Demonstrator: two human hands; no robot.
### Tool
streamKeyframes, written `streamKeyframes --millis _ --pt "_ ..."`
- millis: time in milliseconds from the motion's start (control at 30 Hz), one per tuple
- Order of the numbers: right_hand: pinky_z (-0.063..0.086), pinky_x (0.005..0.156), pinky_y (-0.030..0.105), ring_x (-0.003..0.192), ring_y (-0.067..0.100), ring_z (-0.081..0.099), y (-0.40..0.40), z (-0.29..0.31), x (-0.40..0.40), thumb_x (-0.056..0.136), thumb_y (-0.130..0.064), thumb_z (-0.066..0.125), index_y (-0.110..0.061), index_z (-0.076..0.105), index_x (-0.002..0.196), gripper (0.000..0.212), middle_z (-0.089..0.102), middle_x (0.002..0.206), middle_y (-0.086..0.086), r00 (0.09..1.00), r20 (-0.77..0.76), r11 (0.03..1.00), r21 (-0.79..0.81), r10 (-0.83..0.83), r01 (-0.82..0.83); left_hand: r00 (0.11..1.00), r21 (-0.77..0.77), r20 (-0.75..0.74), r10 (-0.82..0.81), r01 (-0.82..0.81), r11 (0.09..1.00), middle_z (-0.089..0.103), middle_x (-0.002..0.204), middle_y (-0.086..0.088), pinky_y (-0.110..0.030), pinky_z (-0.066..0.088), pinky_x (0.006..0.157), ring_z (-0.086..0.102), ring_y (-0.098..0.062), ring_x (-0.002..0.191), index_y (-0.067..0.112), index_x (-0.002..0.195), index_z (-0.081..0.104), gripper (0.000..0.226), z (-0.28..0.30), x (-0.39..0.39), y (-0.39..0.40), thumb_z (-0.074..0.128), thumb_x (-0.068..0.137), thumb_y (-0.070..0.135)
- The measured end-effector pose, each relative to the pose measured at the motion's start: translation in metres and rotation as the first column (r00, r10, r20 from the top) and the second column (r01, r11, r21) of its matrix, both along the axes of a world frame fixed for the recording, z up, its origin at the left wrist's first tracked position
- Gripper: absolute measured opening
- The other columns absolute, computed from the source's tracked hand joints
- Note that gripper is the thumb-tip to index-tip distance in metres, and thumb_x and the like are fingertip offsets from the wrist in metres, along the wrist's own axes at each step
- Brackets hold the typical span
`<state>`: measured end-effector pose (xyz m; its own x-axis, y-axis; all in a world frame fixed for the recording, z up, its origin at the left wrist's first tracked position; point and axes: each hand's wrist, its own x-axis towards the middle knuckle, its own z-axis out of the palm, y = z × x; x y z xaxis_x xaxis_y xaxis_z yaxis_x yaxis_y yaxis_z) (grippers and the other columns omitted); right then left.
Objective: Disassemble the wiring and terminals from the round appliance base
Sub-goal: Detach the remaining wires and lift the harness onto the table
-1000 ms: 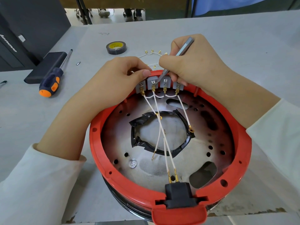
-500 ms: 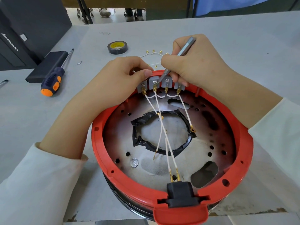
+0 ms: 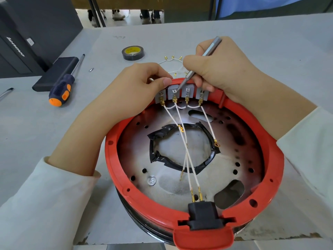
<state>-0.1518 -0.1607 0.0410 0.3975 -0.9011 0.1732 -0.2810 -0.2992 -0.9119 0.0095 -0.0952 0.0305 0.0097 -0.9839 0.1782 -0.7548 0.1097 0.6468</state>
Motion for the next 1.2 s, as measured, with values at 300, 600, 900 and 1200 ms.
streamKeyframes --millis 300,600,900,1200 --pt "0.029 0.033 0.014 0.026 0.012 0.036 0.010 0.006 -0.005 0.086 -0.013 0.058 -0.015 0.045 0.062 0.027 0.052 0.040 0.000 0.999 -0.020 0.998 -0.054 0.026 -0.027 1.000 0.007 -0.018 -0.002 0.002 1.000 0.064 0.093 0.015 -0.013 0.041 0.078 0.059 -0.006 0.089 0.026 0.101 0.066 0.015 0.000 -0.001 0.000 0.052 0.095 0.028" --pt "0.043 0.040 0.021 0.030 0.019 0.050 0.044 0.016 -0.031 0.087 -0.061 0.048 -0.026 0.065 0.087 0.039 0.066 0.053 0.001 0.956 -0.254 0.980 -0.092 0.147 -0.175 0.999 -0.009 -0.039 -0.017 0.016 1.000 0.059 0.070 0.027 -0.003 0.037 0.063 0.054 0.008 0.067 0.026 0.096 0.066 0.012 -0.003 0.000 -0.001 0.055 0.094 0.027" --pt "0.024 0.050 0.019 0.063 0.014 0.048 0.065 -0.007 -0.018 0.084 -0.060 0.043 -0.034 0.061 0.075 0.033 0.048 0.060 -0.011 0.694 -0.675 0.843 -0.504 -0.249 -0.187 0.999 0.008 -0.047 -0.014 0.014 1.000 0.067 0.093 0.012 -0.024 0.046 0.084 0.063 -0.009 0.089 0.024 0.102 0.066 0.016 -0.001 -0.002 0.001 0.053 0.094 0.027" --pt "0.019 0.049 0.018 0.052 -0.003 0.033 0.067 -0.010 -0.014 0.080 -0.055 0.051 -0.041 0.057 0.067 0.020 0.041 0.052 -0.017 0.709 -0.665 0.860 -0.482 -0.235 -0.166 0.998 0.001 -0.053 -0.019 0.019 1.000 0.066 0.094 0.014 -0.025 0.046 0.086 0.062 -0.009 0.091 0.025 0.102 0.066 0.015 -0.001 -0.001 0.001 0.053 0.095 0.027"
